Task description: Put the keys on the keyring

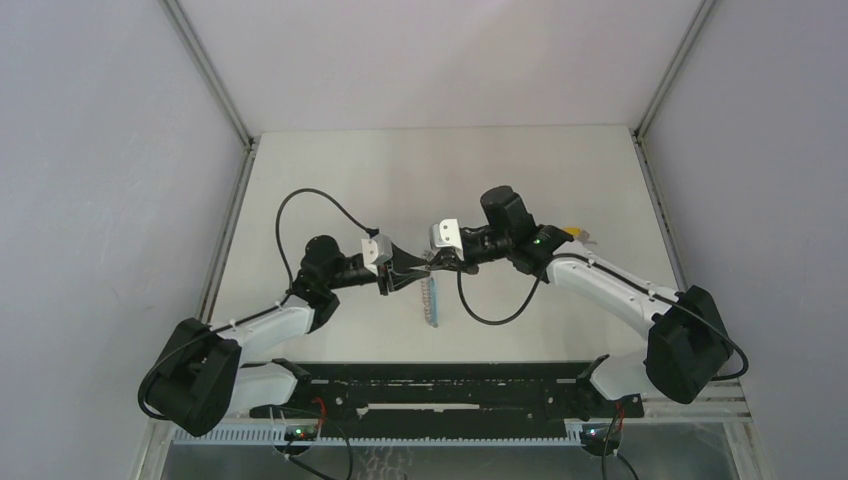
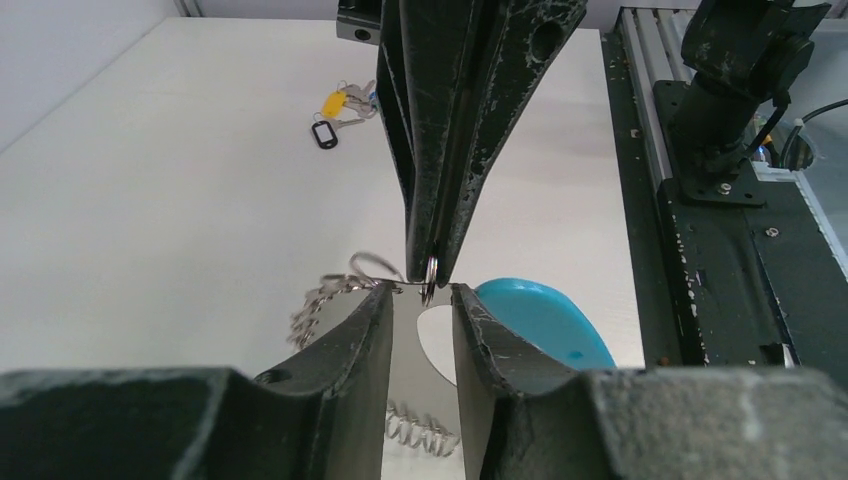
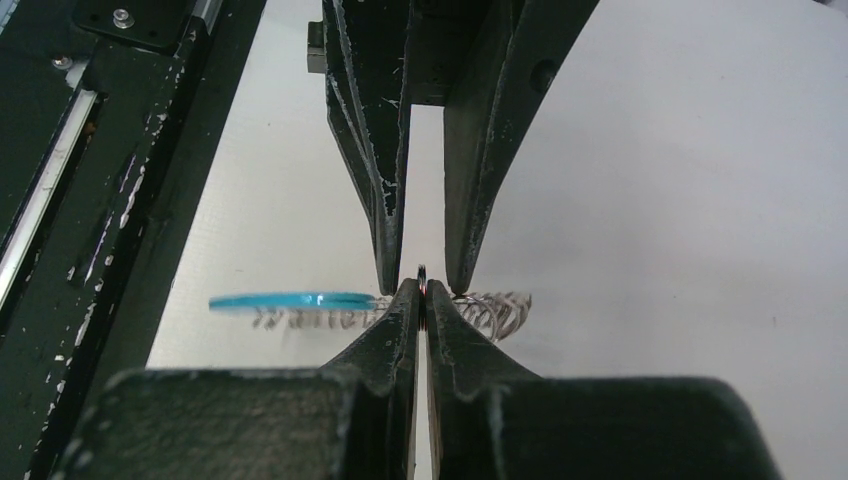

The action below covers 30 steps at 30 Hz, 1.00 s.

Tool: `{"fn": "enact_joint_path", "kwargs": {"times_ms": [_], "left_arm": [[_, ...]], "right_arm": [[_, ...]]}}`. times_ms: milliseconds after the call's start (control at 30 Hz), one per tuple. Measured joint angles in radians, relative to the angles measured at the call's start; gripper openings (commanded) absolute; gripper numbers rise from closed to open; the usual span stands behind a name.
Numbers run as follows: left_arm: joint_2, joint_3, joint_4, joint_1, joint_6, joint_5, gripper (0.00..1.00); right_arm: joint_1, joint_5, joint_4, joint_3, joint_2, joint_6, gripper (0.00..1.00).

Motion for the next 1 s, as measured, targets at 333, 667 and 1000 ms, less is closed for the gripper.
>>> {"fn": "enact_joint_path", "kwargs": {"times_ms": [333, 667, 1000], "left_arm": [[0.011, 0.000, 0.002, 0.002, -0.015, 0.018, 0.13], [0.043, 0.013, -0.012, 0.003, -0.016, 0.040, 0.00], [0.035, 0.028, -0.100, 0.003, 0.022, 0.024, 0.00]], "right_arm": [[0.000, -0.005, 0.010, 0.000, 0.021, 0.003, 0.00], [-0.001, 0.014, 0.003, -0.002, 0.025, 0.004, 0.01], [0.001, 0.015, -0.021, -0.002, 0.015, -0.006, 0.22]]}}
